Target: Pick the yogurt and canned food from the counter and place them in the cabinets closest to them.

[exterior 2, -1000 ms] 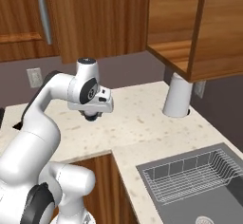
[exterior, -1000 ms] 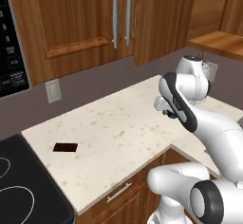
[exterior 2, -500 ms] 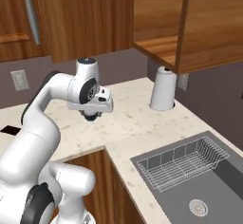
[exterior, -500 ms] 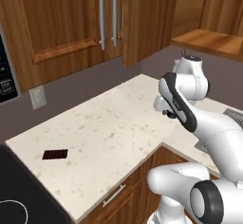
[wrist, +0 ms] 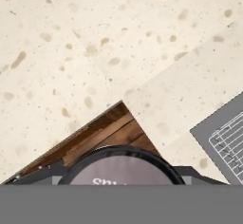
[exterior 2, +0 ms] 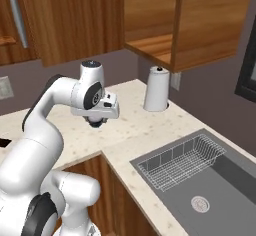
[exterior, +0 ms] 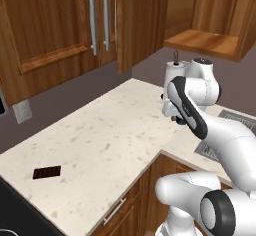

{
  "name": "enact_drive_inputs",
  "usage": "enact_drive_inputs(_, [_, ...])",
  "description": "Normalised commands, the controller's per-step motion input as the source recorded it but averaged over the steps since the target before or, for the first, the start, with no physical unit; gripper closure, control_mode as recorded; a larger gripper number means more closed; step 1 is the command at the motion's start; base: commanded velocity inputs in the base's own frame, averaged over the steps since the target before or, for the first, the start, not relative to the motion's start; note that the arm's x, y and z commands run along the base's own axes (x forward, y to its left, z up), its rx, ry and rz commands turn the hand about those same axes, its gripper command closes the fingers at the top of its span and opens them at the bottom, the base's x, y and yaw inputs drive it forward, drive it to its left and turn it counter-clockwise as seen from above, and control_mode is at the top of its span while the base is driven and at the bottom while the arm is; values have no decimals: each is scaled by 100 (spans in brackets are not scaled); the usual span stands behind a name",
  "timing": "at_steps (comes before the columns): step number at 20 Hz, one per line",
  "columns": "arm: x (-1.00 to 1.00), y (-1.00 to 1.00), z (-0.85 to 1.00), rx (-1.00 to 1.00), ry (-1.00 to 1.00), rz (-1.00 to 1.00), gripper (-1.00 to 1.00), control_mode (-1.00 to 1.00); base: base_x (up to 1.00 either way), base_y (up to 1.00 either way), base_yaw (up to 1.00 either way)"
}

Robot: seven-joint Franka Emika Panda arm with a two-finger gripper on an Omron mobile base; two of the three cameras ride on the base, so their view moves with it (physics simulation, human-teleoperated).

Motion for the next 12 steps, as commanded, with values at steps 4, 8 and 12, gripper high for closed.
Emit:
enact_drive_inputs(4, [0,0,0,0,0,0,100,100,-1,-12,-34])
enact_drive_inputs(8, [0,0,0,0,0,0,100,100,0,-10,-35])
enact_drive_inputs(12, [0,0,0,0,0,0,100,100,0,-8,-36])
